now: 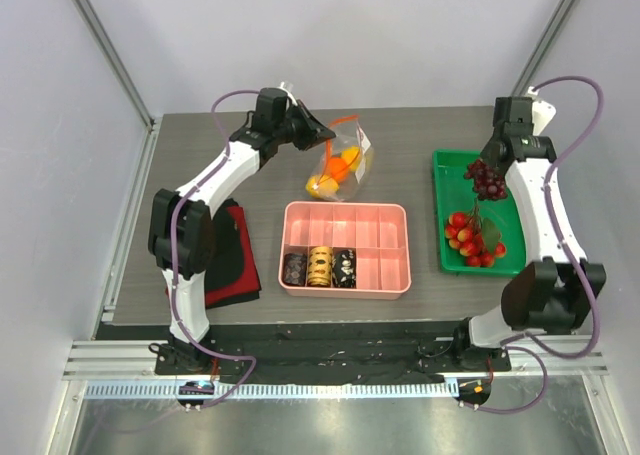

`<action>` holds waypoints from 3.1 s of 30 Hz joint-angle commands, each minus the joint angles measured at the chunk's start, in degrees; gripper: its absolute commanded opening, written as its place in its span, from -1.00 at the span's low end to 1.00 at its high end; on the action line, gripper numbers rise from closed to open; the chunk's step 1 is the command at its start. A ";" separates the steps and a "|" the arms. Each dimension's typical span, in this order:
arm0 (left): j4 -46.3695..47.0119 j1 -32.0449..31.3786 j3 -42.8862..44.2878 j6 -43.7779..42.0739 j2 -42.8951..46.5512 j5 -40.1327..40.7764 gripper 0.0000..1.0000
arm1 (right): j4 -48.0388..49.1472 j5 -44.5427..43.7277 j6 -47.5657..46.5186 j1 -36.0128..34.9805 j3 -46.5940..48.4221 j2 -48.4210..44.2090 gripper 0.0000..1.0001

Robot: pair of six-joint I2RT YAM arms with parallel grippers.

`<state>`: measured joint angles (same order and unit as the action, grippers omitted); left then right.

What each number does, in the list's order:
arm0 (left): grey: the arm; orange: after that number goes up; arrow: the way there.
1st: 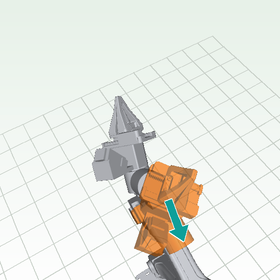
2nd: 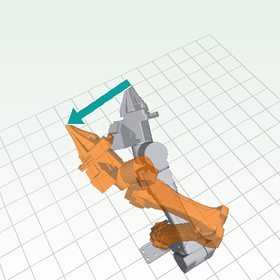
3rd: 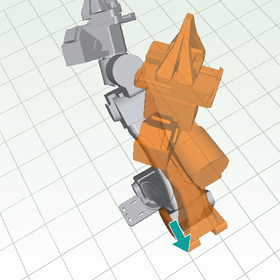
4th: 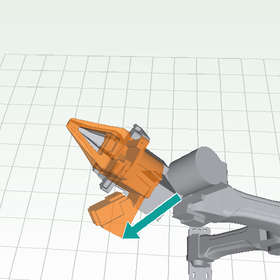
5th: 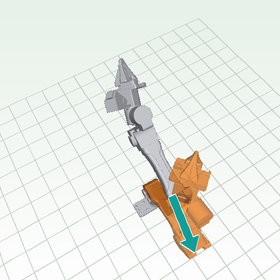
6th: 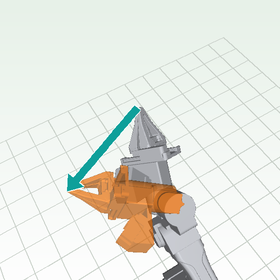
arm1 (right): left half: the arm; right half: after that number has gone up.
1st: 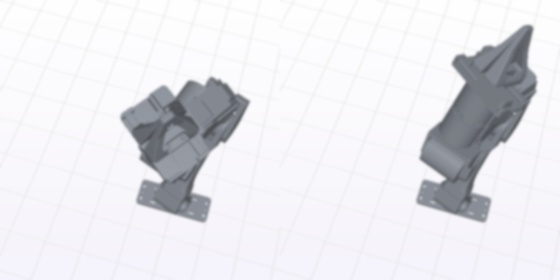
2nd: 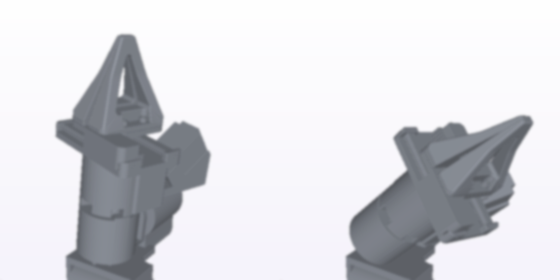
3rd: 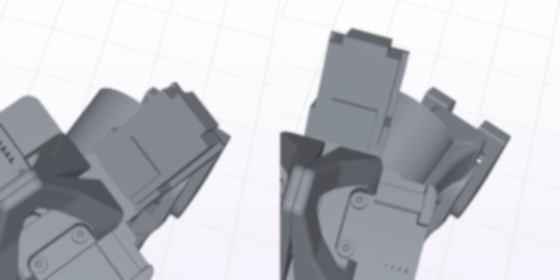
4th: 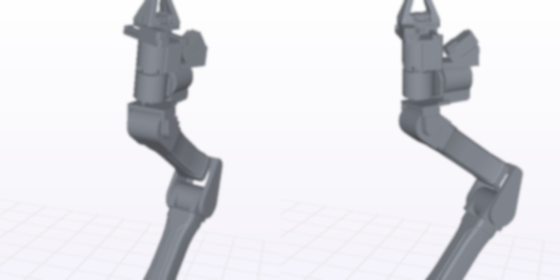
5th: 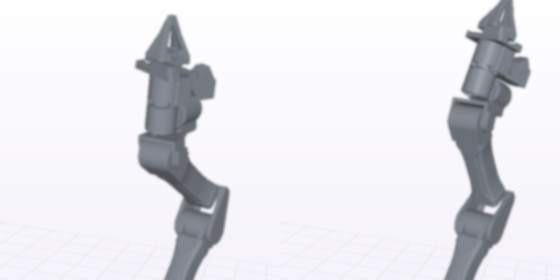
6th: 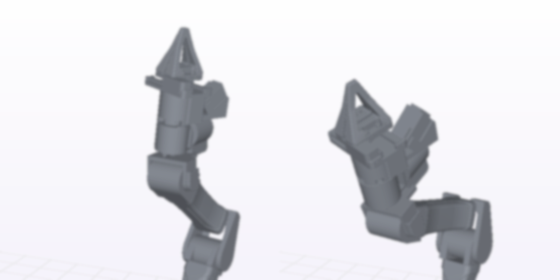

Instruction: Open the zip-top bag and remove the fake food

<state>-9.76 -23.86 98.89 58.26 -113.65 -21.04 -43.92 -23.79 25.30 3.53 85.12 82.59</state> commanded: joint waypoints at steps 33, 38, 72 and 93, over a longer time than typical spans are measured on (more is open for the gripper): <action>5.01 0.39 -0.99 2.47 4.66 -2.52 -1.00 | 3.74 13.66 4.13 -23.29 16.30 8.20 0.18; 4.93 0.22 -0.02 3.17 4.22 -2.34 -1.00 | 11.57 18.69 11.69 -27.69 15.34 9.43 -0.33; 9.50 -8.31 6.49 12.49 1.76 0.91 -0.99 | 2.45 22.82 21.10 -25.59 19.72 19.45 -0.89; 17.76 -8.57 -1.86 14.96 1.32 -2.08 -0.99 | 6.04 27.13 21.46 -24.01 21.66 30.26 -0.90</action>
<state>2.94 -31.77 98.59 72.05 -113.95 -20.99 -41.30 3.97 48.36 -20.29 104.73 111.61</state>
